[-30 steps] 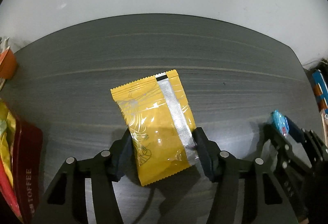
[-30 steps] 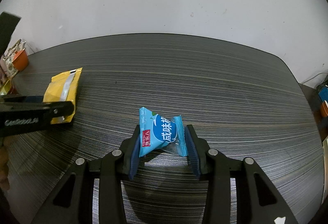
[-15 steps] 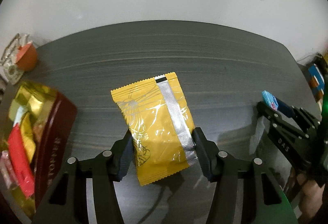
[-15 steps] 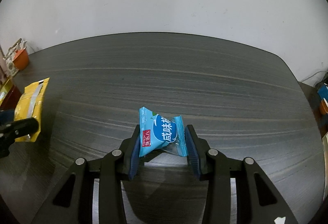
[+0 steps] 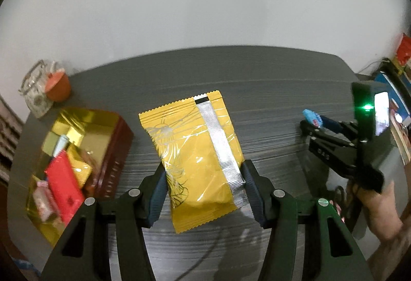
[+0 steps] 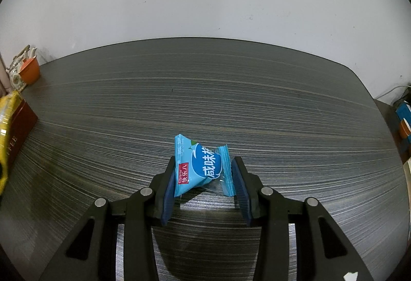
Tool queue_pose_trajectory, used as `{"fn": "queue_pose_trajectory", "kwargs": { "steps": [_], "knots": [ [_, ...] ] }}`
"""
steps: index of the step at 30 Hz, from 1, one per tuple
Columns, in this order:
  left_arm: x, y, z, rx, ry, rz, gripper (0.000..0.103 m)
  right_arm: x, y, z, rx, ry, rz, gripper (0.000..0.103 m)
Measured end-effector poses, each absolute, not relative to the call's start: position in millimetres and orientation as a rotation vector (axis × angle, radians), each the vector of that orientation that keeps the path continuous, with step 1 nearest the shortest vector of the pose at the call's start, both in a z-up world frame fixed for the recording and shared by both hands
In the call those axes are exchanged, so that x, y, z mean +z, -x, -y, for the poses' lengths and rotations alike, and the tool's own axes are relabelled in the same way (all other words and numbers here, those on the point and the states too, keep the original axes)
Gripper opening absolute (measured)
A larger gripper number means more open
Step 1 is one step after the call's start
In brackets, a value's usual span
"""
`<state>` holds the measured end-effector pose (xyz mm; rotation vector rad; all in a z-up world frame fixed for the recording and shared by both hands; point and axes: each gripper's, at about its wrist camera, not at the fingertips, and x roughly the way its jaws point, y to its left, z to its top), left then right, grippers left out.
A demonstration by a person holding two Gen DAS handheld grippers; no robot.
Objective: Organize snacks
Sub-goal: 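Carry the yellow bag into the gold tin and open the left tool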
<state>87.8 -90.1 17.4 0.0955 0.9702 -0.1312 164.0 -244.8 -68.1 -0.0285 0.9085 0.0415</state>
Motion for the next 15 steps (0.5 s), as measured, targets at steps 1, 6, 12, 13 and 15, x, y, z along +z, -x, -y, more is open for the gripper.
{"fn": "queue_pose_trajectory", "kwargs": {
  "steps": [1,6,12,13,15],
  "knots": [
    [27.3,-86.0,79.7,-0.135,-0.091,-0.965,0.056,-68.2,-164.7,244.1,0.042,0.028,-0.909,0.039],
    [52.7,-75.6,50.8,-0.135,-0.083,-0.919,0.056,-68.6,-164.5,244.5,0.041,0.029,-0.908,0.039],
    [71.6,-72.9,4.6,-0.079,-0.048,-0.905,0.056,-68.9,-165.2,244.3,0.041,0.028,-0.908,0.039],
    [72.8,-73.4,-4.7,-0.065,-0.046,-0.901,0.056,-68.9,-164.5,245.1,0.041,0.029,-0.908,0.039],
    [78.1,-75.3,-25.9,-0.025,-0.045,-0.892,0.056,-68.9,-164.7,245.1,0.041,0.029,-0.908,0.039]
  ]
}}
